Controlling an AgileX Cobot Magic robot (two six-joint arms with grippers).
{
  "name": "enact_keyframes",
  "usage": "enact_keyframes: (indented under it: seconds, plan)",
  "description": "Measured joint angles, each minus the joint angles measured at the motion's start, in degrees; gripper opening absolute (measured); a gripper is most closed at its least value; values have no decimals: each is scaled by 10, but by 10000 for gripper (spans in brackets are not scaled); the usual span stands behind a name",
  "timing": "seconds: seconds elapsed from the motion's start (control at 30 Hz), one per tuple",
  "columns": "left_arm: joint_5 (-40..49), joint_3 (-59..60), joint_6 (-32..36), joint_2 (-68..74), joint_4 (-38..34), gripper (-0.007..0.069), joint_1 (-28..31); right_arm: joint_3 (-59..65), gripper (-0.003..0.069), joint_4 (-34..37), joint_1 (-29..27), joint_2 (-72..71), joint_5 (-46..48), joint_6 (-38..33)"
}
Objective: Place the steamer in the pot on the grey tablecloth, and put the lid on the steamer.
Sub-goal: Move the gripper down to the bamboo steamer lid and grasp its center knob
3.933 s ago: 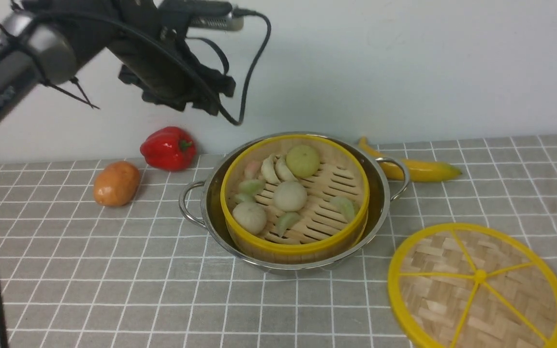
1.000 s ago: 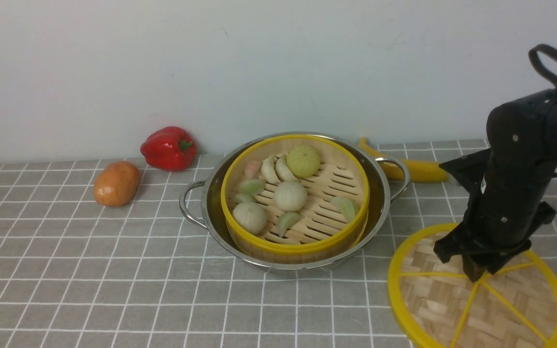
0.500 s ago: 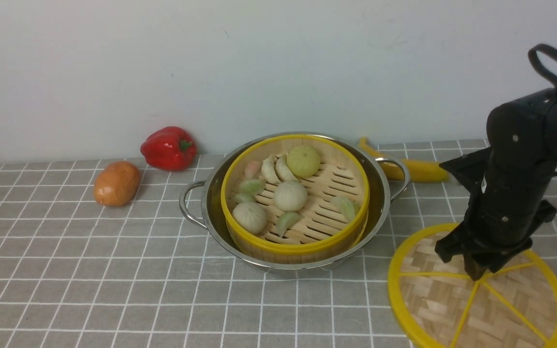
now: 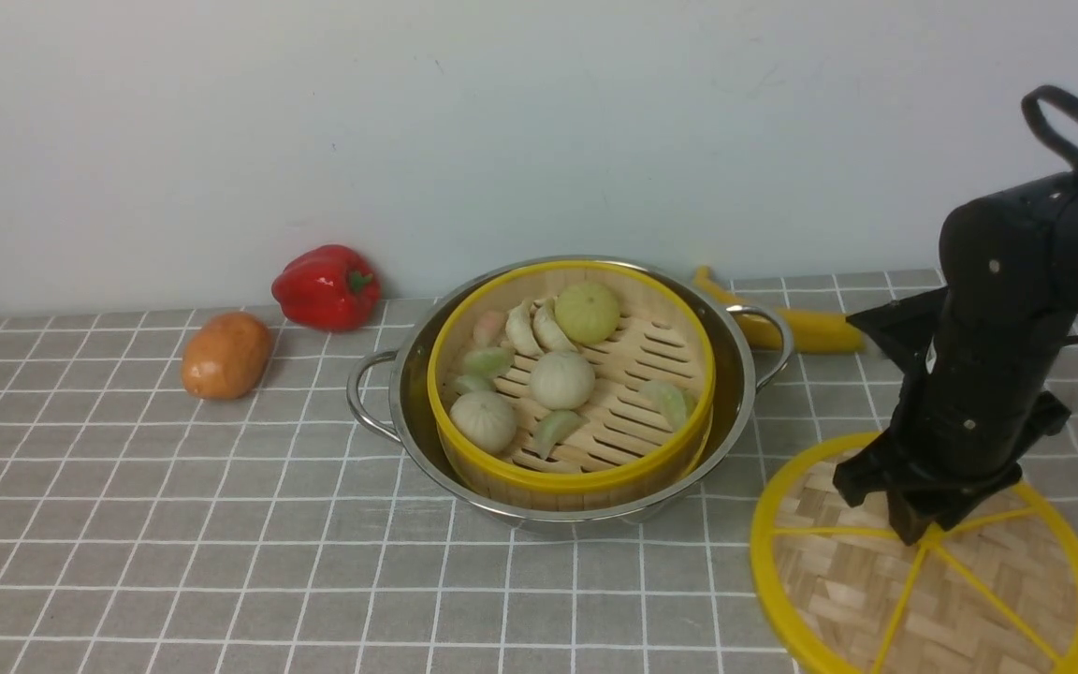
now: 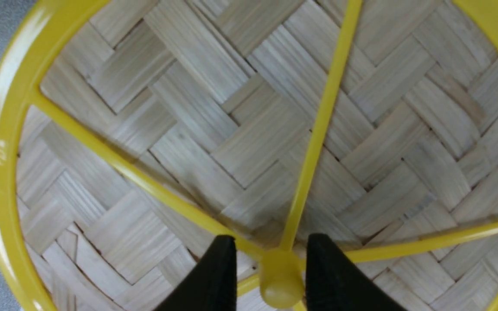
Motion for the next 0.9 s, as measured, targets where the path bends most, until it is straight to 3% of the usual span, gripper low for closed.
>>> enact_keyframes:
  seconds: [0.5,0.7,0.9]
  plan:
    - [0,0,0,0,0,54,0,0,242,1,0,0,11,0]
    - [0,0,0,0,0,59,0,0,142,1,0,0,12,0]
    - [0,0,0,0,0,64,0,0,134,1,0,0,12,0]
